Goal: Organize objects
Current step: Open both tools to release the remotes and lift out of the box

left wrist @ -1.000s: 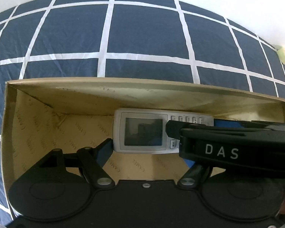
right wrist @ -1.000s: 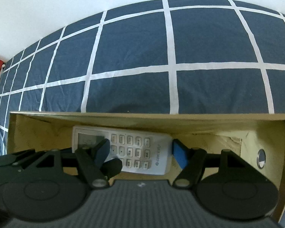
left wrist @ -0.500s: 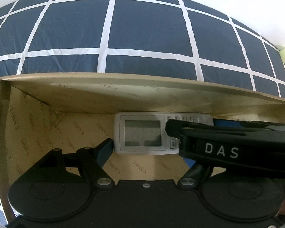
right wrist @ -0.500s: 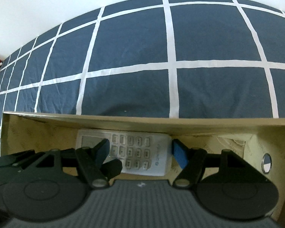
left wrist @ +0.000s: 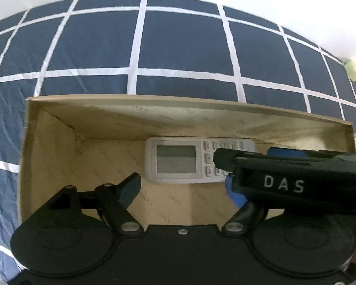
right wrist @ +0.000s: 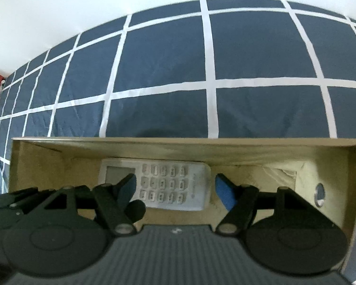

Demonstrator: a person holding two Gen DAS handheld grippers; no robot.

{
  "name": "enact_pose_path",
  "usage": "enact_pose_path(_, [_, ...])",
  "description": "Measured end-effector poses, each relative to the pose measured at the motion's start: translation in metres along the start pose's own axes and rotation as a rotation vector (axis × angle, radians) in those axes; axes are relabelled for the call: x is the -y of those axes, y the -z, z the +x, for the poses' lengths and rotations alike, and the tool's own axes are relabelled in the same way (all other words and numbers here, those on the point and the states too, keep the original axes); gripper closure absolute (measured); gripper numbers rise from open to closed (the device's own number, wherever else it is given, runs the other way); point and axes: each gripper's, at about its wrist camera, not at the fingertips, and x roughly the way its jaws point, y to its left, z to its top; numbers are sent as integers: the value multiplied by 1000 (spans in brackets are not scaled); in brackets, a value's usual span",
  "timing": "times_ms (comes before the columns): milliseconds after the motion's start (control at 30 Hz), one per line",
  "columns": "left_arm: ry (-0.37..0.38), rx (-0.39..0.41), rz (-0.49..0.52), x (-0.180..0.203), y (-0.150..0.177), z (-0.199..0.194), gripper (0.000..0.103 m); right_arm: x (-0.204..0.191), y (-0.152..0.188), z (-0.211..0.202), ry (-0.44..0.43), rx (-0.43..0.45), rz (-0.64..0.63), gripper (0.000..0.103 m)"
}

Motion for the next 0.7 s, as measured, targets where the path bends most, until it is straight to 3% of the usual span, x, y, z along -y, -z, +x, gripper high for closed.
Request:
enact_pose_path(400, [-25,69,9,13,23,-57,20,-10,18,-63,-16,89,-21,14])
enact_pose_path(700, [-37,120,38,29,51,-97,9,-12,44,-109,-17,151,-24,2])
